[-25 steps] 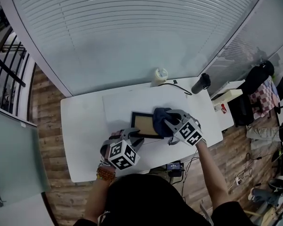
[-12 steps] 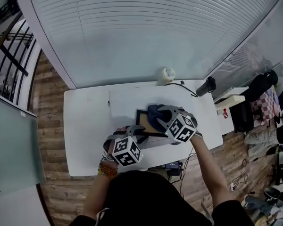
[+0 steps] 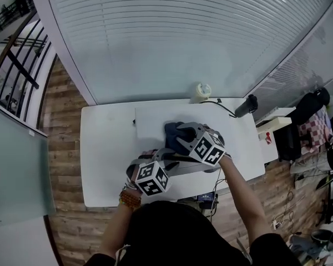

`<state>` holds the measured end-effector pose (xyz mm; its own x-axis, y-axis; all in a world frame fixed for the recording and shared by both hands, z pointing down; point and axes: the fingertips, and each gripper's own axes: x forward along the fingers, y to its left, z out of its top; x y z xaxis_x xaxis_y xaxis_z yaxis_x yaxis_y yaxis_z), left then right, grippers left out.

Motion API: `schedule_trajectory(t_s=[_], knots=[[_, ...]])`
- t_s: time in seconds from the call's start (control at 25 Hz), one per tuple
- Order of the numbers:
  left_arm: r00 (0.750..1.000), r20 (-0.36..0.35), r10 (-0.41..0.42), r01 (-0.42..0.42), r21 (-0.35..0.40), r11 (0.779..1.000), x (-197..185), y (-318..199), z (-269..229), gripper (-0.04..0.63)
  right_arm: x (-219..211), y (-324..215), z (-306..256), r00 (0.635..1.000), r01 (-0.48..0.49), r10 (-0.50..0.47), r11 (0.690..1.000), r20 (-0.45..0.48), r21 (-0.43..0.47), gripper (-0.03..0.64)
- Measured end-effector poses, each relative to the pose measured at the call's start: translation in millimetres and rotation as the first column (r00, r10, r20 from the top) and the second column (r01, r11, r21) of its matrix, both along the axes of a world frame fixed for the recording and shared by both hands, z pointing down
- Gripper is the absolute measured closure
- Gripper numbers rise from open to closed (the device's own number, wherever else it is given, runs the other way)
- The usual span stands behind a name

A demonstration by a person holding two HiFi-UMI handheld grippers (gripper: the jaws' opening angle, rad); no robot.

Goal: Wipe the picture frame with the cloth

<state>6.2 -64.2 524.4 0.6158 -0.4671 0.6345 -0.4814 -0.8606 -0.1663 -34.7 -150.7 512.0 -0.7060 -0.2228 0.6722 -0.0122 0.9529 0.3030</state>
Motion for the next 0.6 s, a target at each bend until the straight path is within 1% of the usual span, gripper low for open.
schedule_trajectory(t_s=[0.08,0.12,0.16,0.24,0.28,0.32,0.36,0.4,0.44,0.52,0.56,0.6], knots=[[0.998,-0.053,-0.045,0.048,0.04,0.998,-12.2,1.8,-13.9,0.417,3.5,2.9,-22.6,0.989,-0.03,0.029,1.0,0.143,0.006,0.565],[0.993,-0.086,-0.079,0.086,0.068,0.994,-22.3,-0.2,-25.5,0.383,5.3,6.7,-36.9,0.975,-0.03,0.027,1.0,0.223,0.007,0.565],[0.986,-0.126,-0.112,0.125,0.103,0.987,-33.0,-4.2,-39.8,0.348,7.2,12.6,-50.6,0.957,-0.015,0.012,1.0,0.29,0.008,0.563],[0.966,-0.216,-0.141,0.182,0.187,0.965,-48.8,-15.9,-72.8,0.303,9.0,30.9,-71.0,0.927,0.045,-0.043,0.999,0.373,0.005,0.563],[0.959,-0.251,-0.128,0.187,0.227,0.956,-50.9,-21.5,-86.9,0.292,7.8,42.0,-77.9,0.916,0.078,-0.071,0.997,0.394,-0.002,0.565],[0.959,-0.268,-0.096,0.167,0.257,0.952,-48.5,-25.6,-96.4,0.284,5.2,52.0,-83.2,0.908,0.103,-0.089,0.995,0.409,-0.012,0.563],[0.964,-0.261,-0.05,0.125,0.278,0.952,-42.4,-27.7,-100.7,0.284,2.4,58.9,-87.0,0.901,0.116,-0.098,0.993,0.422,-0.016,0.563],[0.971,-0.24,0.0,0.071,0.29,0.954,-34.9,-28.1,-100.7,0.279,0.9,61.5,-88.9,0.896,0.116,-0.101,0.993,0.433,-0.01,0.565],[0.975,-0.216,0.044,0.022,0.293,0.956,-28.3,-27.9,-98.3,0.313,1.7,61.0,-89.4,0.892,0.11,-0.101,0.994,0.441,0.003,0.565],[0.977,-0.189,0.095,-0.039,0.28,0.959,-20.6,-27.4,-93.3,0.369,9.8,58.9,-90.2,0.884,0.1,-0.093,0.995,0.457,0.009,0.565],[0.979,-0.175,0.103,-0.052,0.277,0.959,-19.3,-28.3,-91.8,0.408,16.1,59.0,-90.8,0.883,0.1,-0.089,0.995,0.462,0.0,0.565],[0.984,-0.149,0.097,-0.052,0.279,0.959,-20.0,-31.4,-90.0,0.461,23.5,59.5,-90.2,0.882,0.103,-0.087,0.995,0.462,-0.008,0.563]])
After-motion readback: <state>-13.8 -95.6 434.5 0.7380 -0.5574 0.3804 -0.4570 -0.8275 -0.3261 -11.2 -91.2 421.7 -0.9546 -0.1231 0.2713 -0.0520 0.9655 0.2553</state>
